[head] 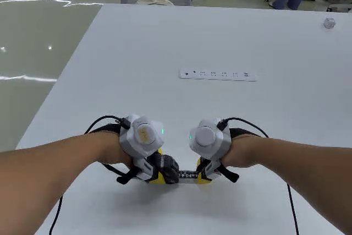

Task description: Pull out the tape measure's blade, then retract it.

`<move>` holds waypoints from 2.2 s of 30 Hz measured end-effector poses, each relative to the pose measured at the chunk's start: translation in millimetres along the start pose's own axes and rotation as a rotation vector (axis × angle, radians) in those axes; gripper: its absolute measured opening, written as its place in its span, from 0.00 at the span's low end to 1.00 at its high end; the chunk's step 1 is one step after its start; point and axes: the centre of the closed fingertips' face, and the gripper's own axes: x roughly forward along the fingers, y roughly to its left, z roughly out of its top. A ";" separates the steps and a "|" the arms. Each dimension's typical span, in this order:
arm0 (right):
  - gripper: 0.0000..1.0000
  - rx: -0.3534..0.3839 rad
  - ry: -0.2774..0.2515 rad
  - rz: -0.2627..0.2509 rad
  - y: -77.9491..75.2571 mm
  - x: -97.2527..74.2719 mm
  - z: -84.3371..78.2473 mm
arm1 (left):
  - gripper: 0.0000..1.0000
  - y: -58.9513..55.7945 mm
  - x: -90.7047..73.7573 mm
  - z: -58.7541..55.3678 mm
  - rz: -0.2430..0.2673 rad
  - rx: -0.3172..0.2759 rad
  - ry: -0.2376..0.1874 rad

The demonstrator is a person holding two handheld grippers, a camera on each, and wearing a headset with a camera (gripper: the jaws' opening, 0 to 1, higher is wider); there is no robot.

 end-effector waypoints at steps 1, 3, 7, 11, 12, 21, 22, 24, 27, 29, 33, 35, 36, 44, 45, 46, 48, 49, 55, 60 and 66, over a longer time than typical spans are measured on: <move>0.11 0.001 0.000 0.000 0.0 -0.5 -0.4 | 0.35 0.0 -0.1 0.0 0.000 0.000 0.000; 0.11 0.004 0.000 -0.001 0.3 -1.6 -1.3 | 0.35 0.0 -0.1 0.1 0.001 0.000 -0.001; 0.11 0.012 0.003 0.002 0.8 -2.8 -3.7 | 0.35 -0.2 -0.3 0.1 0.002 0.000 -0.005; 0.11 0.015 0.005 0.003 1.2 -3.6 -5.6 | 0.35 -0.1 -0.2 0.0 0.003 -0.002 -0.007; 0.11 0.015 0.006 0.002 1.1 -3.8 -6.1 | 0.35 -0.2 -0.1 0.0 0.003 -0.001 -0.006; 0.11 0.016 0.010 -0.004 2.3 -6.7 -10.3 | 0.35 -0.2 0.4 -0.2 0.006 -0.002 -0.005; 0.11 0.017 0.011 -0.003 2.1 -7.5 -11.0 | 0.35 -0.2 0.6 0.0 0.006 0.000 -0.005; 0.11 0.019 0.012 -0.001 1.9 -8.4 -12.1 | 0.35 -0.3 0.6 0.1 0.006 0.003 -0.005; 0.11 0.020 0.011 -0.002 2.0 -9.3 -13.2 | 0.35 -0.4 0.5 0.3 0.008 0.001 -0.007; 0.12 0.020 0.012 -0.002 1.8 -9.8 -14.1 | 0.35 -0.5 0.2 0.4 0.009 -0.001 -0.007; 0.12 0.023 0.014 -0.003 1.6 -11.4 -16.9 | 0.35 -0.3 0.0 0.4 0.010 -0.006 -0.006; 0.12 0.024 0.014 -0.003 1.7 -11.8 -18.0 | 0.35 -0.3 -0.2 0.4 0.009 -0.014 -0.007; 0.12 0.025 0.014 -0.003 1.8 -12.0 -18.4 | 0.35 -0.3 -0.1 0.5 0.009 -0.013 -0.007; 0.11 0.030 0.017 -0.002 1.1 -11.4 -21.5 | 0.35 -0.5 0.3 0.8 0.008 -0.003 -0.006; 0.11 0.030 0.017 -0.002 1.2 -11.3 -21.6 | 0.35 -0.5 0.3 0.8 0.008 -0.004 -0.005; 0.11 0.030 0.017 -0.002 1.2 -11.4 -21.7 | 0.35 -0.5 0.3 0.8 0.008 -0.004 -0.005; 0.11 0.031 0.018 -0.002 1.5 -11.6 -22.2 | 0.35 -0.4 0.3 0.7 0.009 -0.006 -0.005; 0.11 0.031 0.018 -0.002 1.4 -11.7 -22.6 | 0.35 -0.4 0.3 0.6 0.009 -0.006 -0.005; 0.11 0.033 0.020 -0.003 1.3 -12.6 -24.9 | 0.35 -0.5 -0.1 0.4 0.010 -0.008 -0.004; 0.11 0.036 0.022 -0.003 1.2 -14.1 -27.3 | 0.35 -0.5 -0.4 0.2 0.011 -0.006 -0.003; 0.11 0.039 0.026 -0.003 2.0 -15.9 -31.6 | 0.35 -0.5 -0.5 0.4 0.012 -0.007 -0.004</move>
